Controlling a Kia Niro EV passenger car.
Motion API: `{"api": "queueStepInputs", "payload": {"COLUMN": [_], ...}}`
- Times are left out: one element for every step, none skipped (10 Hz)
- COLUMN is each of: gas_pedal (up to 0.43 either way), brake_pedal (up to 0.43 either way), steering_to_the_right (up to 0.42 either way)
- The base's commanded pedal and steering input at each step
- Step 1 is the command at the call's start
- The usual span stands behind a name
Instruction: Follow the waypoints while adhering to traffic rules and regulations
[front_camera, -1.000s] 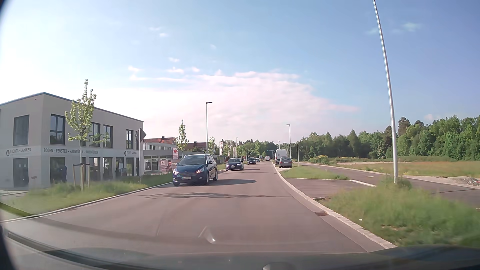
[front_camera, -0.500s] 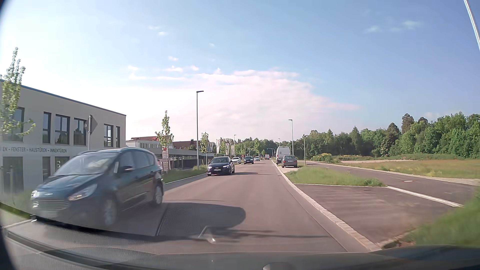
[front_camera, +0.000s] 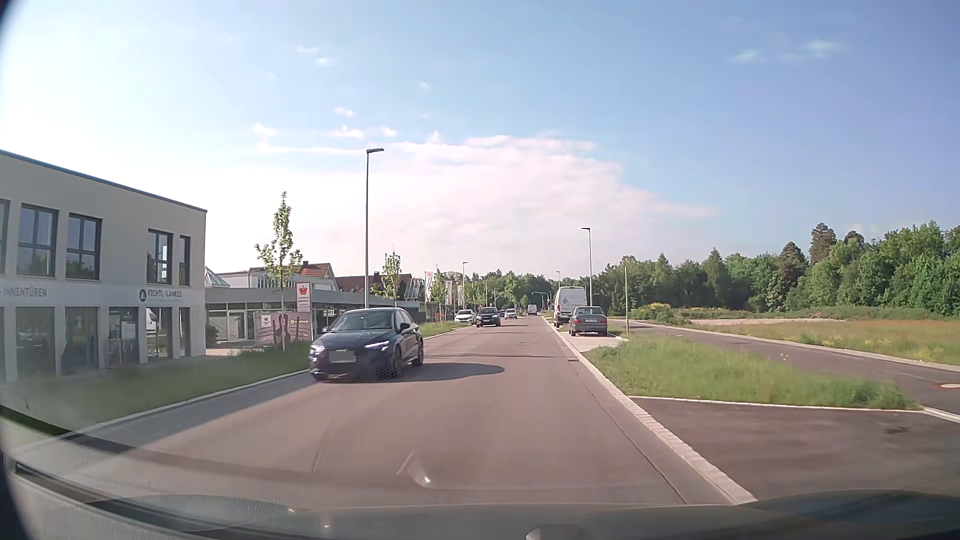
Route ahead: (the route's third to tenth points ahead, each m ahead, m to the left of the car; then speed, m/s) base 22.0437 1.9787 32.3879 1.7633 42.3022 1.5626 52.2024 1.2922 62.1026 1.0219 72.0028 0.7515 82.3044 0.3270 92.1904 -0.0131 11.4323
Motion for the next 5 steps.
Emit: {"api": "queueStepInputs", "payload": {"gas_pedal": [0.11, 0.118, 0.118, 0.118, 0.11], "brake_pedal": [0.0, 0.0, 0.0, 0.0, 0.0], "steering_to_the_right": [0.006, 0.006, 0.006, 0.006, 0.006]}}
